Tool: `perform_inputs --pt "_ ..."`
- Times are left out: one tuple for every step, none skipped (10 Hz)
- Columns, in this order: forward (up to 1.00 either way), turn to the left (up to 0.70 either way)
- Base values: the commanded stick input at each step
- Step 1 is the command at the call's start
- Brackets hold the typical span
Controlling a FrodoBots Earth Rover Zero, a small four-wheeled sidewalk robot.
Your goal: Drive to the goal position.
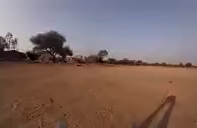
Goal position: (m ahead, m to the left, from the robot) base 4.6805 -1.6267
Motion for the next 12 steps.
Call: perform_inputs --pt "0.68 0.00" --pt "0.68 0.00" --pt "0.68 0.00" --pt "0.68 0.00" --pt "0.68 -0.12" --pt "0.68 -0.33" --pt "0.68 -0.33" --pt "0.68 -0.20" --pt "0.68 0.00" --pt "0.68 0.00" --pt "0.68 0.00" --pt "0.68 0.00"
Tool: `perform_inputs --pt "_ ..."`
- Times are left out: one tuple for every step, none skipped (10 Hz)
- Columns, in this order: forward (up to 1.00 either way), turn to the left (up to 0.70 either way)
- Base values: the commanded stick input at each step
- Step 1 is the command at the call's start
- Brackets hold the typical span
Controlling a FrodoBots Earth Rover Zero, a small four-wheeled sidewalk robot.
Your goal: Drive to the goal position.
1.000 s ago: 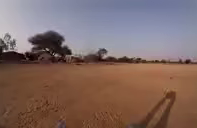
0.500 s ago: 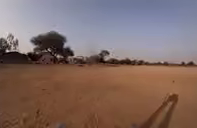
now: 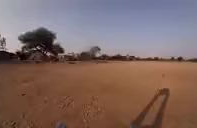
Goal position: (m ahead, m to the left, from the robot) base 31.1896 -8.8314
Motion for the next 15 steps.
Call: perform_inputs --pt "0.68 0.00" --pt "0.68 0.00" --pt "0.68 0.00" --pt "0.68 0.00" --pt "0.68 0.00" --pt "0.68 0.00" --pt "0.68 0.00" --pt "0.68 0.00" --pt "0.68 0.00" --pt "0.68 0.00" --pt "0.68 0.00" --pt "0.68 0.00" --pt "0.68 0.00" --pt "0.68 0.00" --pt "0.68 0.00"
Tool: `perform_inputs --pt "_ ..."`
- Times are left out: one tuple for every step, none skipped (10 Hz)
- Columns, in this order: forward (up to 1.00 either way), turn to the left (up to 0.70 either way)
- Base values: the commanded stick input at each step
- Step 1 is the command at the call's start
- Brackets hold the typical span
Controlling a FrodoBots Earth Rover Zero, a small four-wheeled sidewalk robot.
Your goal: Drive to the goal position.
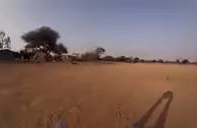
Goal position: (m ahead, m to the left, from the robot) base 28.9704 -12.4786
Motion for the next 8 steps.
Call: perform_inputs --pt "0.66 0.00" --pt "0.57 0.00" --pt "0.54 0.00" --pt "0.54 0.00" --pt "0.54 0.00" --pt "0.56 0.00" --pt "0.59 0.00" --pt "0.62 0.00"
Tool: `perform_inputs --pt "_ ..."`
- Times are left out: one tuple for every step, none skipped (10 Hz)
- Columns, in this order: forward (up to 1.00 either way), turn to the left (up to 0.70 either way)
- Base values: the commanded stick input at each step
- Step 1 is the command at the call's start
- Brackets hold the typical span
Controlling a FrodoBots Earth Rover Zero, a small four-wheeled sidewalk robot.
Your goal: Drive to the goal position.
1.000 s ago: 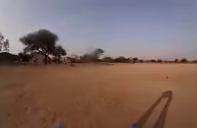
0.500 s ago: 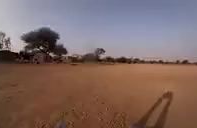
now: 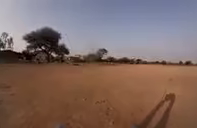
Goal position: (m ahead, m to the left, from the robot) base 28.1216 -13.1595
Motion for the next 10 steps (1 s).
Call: perform_inputs --pt "0.62 0.00" --pt "0.62 0.00" --pt "0.63 0.00" --pt "0.63 0.00" --pt "0.64 0.00" --pt "0.65 0.00" --pt "0.64 0.00" --pt "0.64 0.00" --pt "0.65 0.00" --pt "0.65 0.00"
